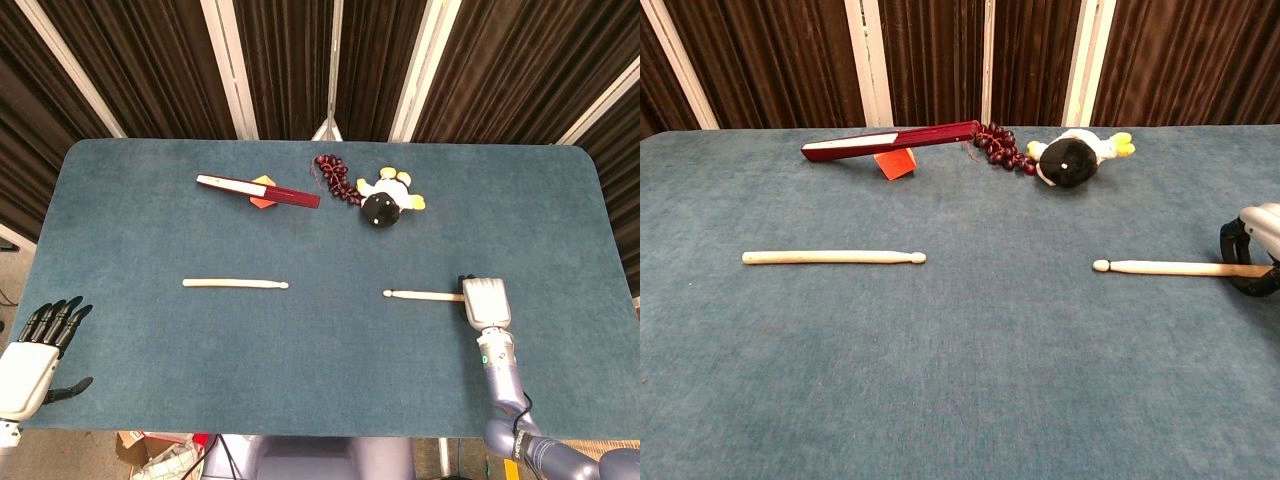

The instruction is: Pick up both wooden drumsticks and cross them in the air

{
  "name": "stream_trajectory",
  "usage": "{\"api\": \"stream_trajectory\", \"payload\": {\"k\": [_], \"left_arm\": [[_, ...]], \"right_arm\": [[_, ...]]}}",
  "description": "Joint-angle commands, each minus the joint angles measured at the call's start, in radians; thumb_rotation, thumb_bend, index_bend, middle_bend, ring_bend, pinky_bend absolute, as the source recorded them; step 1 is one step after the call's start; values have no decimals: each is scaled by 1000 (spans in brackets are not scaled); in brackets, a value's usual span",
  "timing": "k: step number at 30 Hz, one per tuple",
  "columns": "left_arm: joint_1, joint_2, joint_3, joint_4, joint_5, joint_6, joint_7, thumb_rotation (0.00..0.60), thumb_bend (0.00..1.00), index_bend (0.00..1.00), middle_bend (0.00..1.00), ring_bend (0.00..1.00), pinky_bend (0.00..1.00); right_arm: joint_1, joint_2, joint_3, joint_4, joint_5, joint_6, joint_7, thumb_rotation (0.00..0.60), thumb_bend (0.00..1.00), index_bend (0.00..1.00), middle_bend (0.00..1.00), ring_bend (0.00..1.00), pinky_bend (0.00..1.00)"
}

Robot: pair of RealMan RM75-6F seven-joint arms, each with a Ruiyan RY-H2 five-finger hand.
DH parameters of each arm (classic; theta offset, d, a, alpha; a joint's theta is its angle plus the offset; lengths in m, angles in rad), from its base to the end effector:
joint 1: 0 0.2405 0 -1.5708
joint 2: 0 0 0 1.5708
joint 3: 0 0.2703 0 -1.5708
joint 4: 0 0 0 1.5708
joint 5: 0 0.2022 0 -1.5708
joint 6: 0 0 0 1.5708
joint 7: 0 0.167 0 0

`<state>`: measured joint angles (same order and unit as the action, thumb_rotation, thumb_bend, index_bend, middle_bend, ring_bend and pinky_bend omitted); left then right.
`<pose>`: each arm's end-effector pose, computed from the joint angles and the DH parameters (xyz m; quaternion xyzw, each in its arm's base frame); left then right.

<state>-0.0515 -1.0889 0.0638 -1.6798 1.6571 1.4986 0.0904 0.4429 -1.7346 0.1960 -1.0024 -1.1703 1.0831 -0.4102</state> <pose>-0.3007 0.1678 0.1520 -0.6607 -0.3752 -0.3632 0.5393 -0.3187 -0.3429 -0.0088 0.6621 -0.3593 0.2432 0.6111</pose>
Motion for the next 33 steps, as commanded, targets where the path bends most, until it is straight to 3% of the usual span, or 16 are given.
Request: {"api": "stream_trajectory", "payload": {"k": [1, 12, 15, 18, 20, 22, 25, 28, 33], "left_arm": [[0, 0, 1, -1, 0, -1, 1, 600, 86, 0, 0, 0, 21], [-9, 12, -9, -34, -8, -7, 11, 600, 86, 0, 0, 0, 21], [-24, 27, -26, -65, -11, -14, 36, 600, 86, 0, 0, 0, 28], [-61, 40, -64, -106, -24, -38, 84, 600, 94, 0, 0, 6, 102], [-97, 48, -97, -141, -56, -78, 121, 600, 122, 8, 5, 84, 248], [-145, 51, -140, -165, -104, -131, 179, 600, 165, 43, 61, 304, 487], [-211, 31, -192, -167, -174, -206, 255, 600, 238, 116, 156, 542, 709], [-285, -15, -241, -148, -280, -295, 343, 600, 315, 207, 253, 719, 857], [-402, -125, -290, -107, -516, -416, 528, 600, 370, 303, 347, 786, 919]], "right_arm": [[0, 1, -3, 0, -10, 3, 19, 600, 421, 750, 658, 754, 748], [-2, 33, -3, -39, -49, 27, 107, 600, 499, 791, 684, 754, 748], [-2, 51, 3, -70, -65, 42, 144, 600, 498, 791, 684, 756, 748], [-3, 72, 8, -104, -82, 57, 182, 600, 499, 791, 684, 760, 748], [-4, 83, 11, -124, -85, 62, 197, 600, 499, 791, 684, 761, 748], [-5, 91, 13, -143, -85, 64, 205, 600, 499, 791, 684, 763, 748], [-5, 98, 13, -160, -87, 65, 210, 600, 499, 791, 684, 764, 748], [-5, 105, 13, -175, -90, 67, 218, 600, 499, 791, 684, 766, 748], [-5, 114, 13, -188, -89, 68, 229, 600, 499, 791, 684, 767, 748]]}}
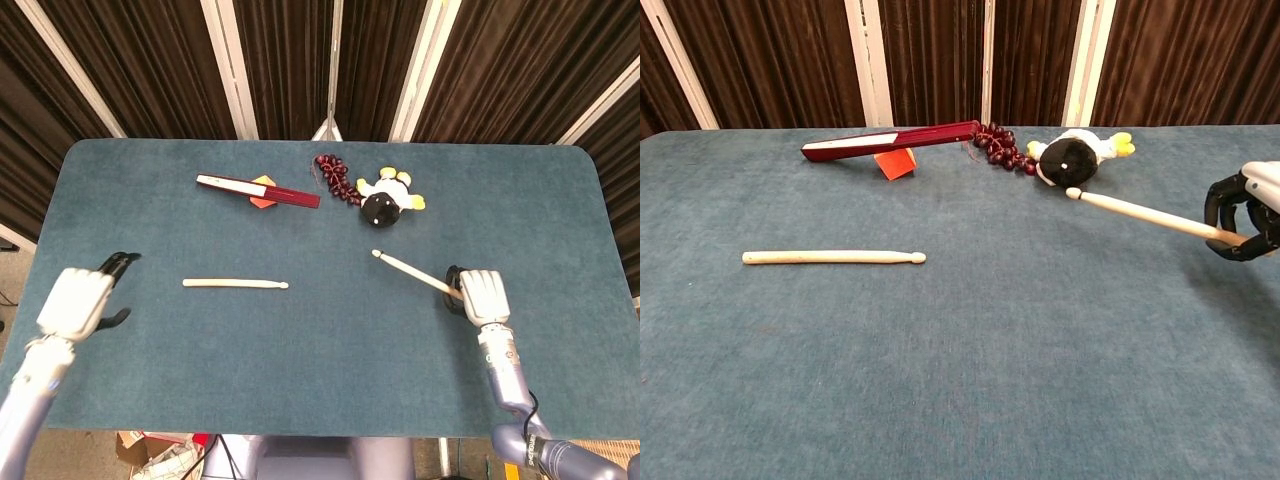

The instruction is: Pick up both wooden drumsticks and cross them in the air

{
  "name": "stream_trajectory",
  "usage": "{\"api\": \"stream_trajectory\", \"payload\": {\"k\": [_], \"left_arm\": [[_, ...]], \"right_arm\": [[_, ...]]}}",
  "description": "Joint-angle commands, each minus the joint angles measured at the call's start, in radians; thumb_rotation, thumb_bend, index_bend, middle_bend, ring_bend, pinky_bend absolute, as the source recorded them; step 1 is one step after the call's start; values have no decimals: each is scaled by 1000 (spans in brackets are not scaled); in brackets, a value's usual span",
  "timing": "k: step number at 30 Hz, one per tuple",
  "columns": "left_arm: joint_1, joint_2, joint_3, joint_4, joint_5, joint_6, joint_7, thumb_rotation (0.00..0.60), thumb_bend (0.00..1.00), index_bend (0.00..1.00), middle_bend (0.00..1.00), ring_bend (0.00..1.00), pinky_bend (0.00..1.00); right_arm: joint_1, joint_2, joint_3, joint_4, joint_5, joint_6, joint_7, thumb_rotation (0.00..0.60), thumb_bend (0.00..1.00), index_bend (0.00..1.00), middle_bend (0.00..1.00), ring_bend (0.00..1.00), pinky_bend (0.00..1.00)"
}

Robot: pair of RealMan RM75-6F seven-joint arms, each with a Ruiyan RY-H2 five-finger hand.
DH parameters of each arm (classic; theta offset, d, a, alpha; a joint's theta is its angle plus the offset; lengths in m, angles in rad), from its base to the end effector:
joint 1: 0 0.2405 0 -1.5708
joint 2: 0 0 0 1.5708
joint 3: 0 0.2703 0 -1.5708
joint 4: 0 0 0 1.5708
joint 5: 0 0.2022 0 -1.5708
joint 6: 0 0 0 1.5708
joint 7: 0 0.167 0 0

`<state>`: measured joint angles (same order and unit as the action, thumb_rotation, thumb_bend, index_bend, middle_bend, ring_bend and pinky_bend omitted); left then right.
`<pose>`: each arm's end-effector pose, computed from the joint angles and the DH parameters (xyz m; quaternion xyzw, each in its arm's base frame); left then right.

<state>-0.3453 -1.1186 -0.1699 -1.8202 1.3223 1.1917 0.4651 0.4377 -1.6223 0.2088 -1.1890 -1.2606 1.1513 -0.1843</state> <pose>-0.2366 0.2903 0.1340 -0.7010 -0.3093 -0.3226 0.5557 -0.2847 -0.3435 0.0212 0.6295 -0.3978 0.3665 0.5579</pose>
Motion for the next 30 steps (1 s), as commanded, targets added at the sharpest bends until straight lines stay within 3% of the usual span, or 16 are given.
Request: {"api": "stream_trajectory", "payload": {"k": [1, 6, 12, 30], "left_arm": [[-132, -122, -61, 46, -228, -122, 195, 600, 373, 315, 357, 791, 921], [-212, -238, -68, 123, -378, -127, 328, 600, 408, 336, 385, 799, 928], [-280, -346, -64, 211, -490, -134, 398, 600, 446, 352, 375, 802, 929], [-385, -541, -39, 407, -586, -158, 400, 600, 464, 398, 407, 805, 929]], "right_arm": [[0, 2, 2, -1, 3, -1, 5, 600, 499, 791, 684, 767, 748], [1, 5, 5, 2, 11, -3, 15, 600, 500, 791, 684, 770, 748], [3, 6, 3, 5, 10, -3, 19, 600, 500, 791, 684, 773, 748], [5, 5, 1, 14, 22, -5, 27, 600, 499, 791, 684, 773, 748]]}}
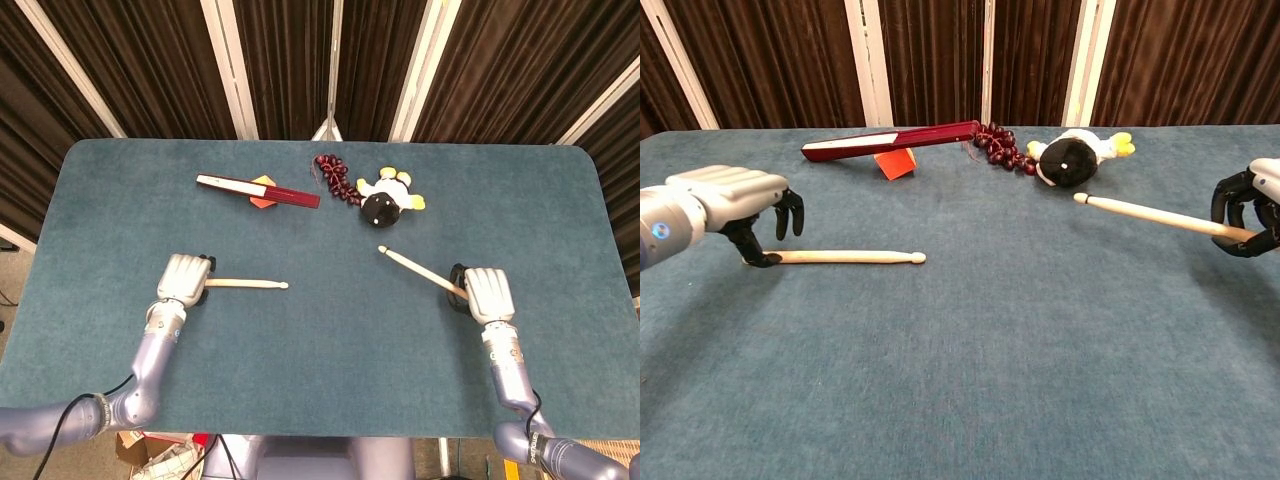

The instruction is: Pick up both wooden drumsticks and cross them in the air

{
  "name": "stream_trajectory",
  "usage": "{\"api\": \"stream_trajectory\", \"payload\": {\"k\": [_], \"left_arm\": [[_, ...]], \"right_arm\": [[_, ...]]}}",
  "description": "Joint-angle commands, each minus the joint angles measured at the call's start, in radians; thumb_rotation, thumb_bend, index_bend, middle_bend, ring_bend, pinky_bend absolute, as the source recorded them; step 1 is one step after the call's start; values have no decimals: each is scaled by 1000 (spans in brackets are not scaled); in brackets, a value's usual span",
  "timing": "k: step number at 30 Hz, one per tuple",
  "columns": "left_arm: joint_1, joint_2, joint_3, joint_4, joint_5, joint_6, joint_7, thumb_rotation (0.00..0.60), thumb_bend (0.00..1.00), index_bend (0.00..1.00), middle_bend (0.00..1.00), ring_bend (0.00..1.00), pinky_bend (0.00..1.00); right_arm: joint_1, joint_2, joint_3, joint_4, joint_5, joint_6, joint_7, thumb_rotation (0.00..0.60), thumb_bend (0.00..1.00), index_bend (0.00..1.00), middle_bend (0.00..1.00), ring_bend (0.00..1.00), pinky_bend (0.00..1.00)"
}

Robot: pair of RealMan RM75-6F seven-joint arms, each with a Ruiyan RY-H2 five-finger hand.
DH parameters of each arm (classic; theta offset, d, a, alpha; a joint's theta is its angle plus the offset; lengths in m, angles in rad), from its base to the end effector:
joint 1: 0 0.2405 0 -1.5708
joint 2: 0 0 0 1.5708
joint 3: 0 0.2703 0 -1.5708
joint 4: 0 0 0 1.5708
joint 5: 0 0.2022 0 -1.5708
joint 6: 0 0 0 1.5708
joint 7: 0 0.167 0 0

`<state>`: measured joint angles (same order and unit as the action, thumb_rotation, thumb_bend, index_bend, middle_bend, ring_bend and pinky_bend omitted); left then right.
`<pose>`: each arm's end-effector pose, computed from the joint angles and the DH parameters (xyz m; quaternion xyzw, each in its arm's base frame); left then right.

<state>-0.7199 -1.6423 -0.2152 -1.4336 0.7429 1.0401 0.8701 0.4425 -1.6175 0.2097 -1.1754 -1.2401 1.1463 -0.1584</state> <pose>-0.1972 0.3761 -0.0310 -0.7339 -0.3552 -0.2102 0.5395 -0.2902 -0.3465 0.0251 0.6201 -0.4073 0.3672 0.5610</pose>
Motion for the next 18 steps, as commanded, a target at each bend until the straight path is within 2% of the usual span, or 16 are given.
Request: {"api": "stream_trajectory", "payload": {"k": [1, 10, 18], "left_arm": [[-15, -27, 10, 33, -7, -9, -6, 600, 464, 400, 411, 805, 929], [-35, -85, 26, 115, -15, -27, -33, 600, 468, 437, 460, 809, 931], [-35, -114, 36, 155, 17, -22, -80, 600, 548, 612, 696, 833, 943]], "right_arm": [[0, 1, 0, 1, 2, 0, 0, 600, 499, 791, 684, 773, 748], [2, -1, 1, 3, 2, 4, 4, 600, 501, 791, 684, 773, 748], [2, -2, 1, 12, 7, 2, 5, 600, 501, 791, 684, 773, 748]]}}
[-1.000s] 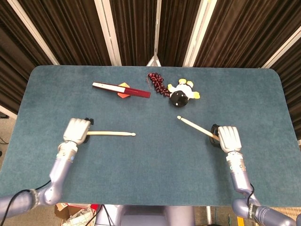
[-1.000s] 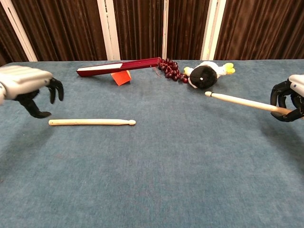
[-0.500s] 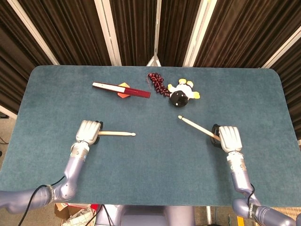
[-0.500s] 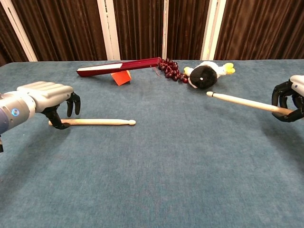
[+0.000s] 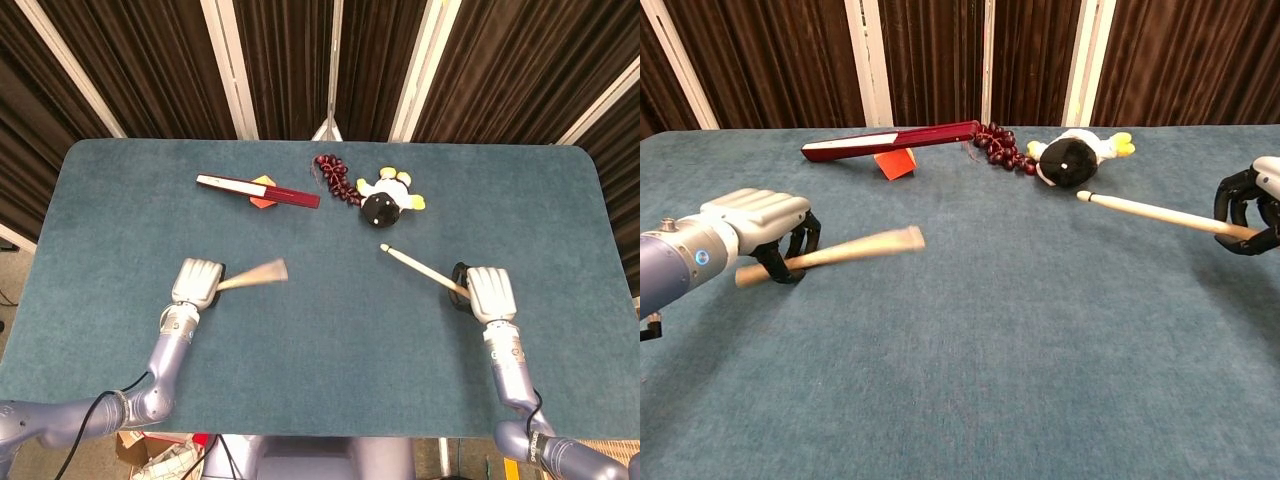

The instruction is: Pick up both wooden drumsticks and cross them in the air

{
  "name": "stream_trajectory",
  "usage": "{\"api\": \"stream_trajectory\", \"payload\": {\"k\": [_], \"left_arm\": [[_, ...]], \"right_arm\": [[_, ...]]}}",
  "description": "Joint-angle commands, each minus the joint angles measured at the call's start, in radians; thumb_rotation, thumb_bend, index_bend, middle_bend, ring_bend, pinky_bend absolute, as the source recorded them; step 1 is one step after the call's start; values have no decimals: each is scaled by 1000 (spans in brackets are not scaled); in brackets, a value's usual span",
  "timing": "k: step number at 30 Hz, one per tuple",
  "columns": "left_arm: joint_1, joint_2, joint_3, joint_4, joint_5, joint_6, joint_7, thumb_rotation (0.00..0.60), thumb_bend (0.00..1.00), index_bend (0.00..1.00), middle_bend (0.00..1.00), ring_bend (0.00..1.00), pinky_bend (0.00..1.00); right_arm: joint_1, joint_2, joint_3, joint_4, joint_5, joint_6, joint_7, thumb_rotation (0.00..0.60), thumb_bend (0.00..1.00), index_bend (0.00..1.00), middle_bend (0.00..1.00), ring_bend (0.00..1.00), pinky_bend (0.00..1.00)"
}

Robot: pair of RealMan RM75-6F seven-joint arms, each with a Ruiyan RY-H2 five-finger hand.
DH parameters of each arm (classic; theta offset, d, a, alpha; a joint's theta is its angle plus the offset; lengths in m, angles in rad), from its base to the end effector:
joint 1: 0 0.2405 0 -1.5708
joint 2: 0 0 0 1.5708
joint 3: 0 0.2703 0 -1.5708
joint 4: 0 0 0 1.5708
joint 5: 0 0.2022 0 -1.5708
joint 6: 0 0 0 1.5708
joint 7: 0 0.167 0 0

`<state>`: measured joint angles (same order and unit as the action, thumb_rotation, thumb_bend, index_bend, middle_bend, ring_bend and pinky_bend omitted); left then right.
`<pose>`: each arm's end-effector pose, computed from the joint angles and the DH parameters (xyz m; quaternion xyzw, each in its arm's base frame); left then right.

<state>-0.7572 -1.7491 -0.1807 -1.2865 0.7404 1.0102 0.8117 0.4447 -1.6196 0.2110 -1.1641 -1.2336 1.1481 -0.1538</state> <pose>-0.1986 0.3786 -0.0649 -0.7396 -0.3621 -0.2054 0.5289 -0.2924 -0.3481 0.0265 0.6167 -0.4075 0.3669 0.5648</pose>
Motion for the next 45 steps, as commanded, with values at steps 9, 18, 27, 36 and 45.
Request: {"api": "stream_trajectory", "payload": {"k": [9, 18, 27, 36, 45], "left_arm": [[12, 25, -7, -24, 191, 75, -152, 600, 574, 639, 729, 835, 944], [-2, 120, -48, -211, 298, 132, -179, 600, 578, 641, 730, 835, 944], [-54, 161, -110, -374, 290, 148, -96, 600, 578, 645, 731, 835, 944], [-100, 136, -149, -440, 269, 166, -49, 600, 578, 648, 732, 835, 944], [-131, 103, -158, -446, 235, 180, -19, 600, 578, 649, 732, 835, 944]], "right_arm": [[-3, 4, 4, -20, 2, 14, -3, 600, 501, 791, 684, 773, 748], [4, 30, 41, -132, 14, 47, -29, 600, 501, 791, 684, 773, 748], [20, 86, 84, -294, 7, 91, -92, 600, 502, 791, 684, 773, 748], [44, 104, 110, -441, 23, 105, -161, 600, 502, 791, 684, 773, 748], [69, 91, 134, -525, 50, 119, -207, 600, 501, 791, 684, 773, 748]]}}
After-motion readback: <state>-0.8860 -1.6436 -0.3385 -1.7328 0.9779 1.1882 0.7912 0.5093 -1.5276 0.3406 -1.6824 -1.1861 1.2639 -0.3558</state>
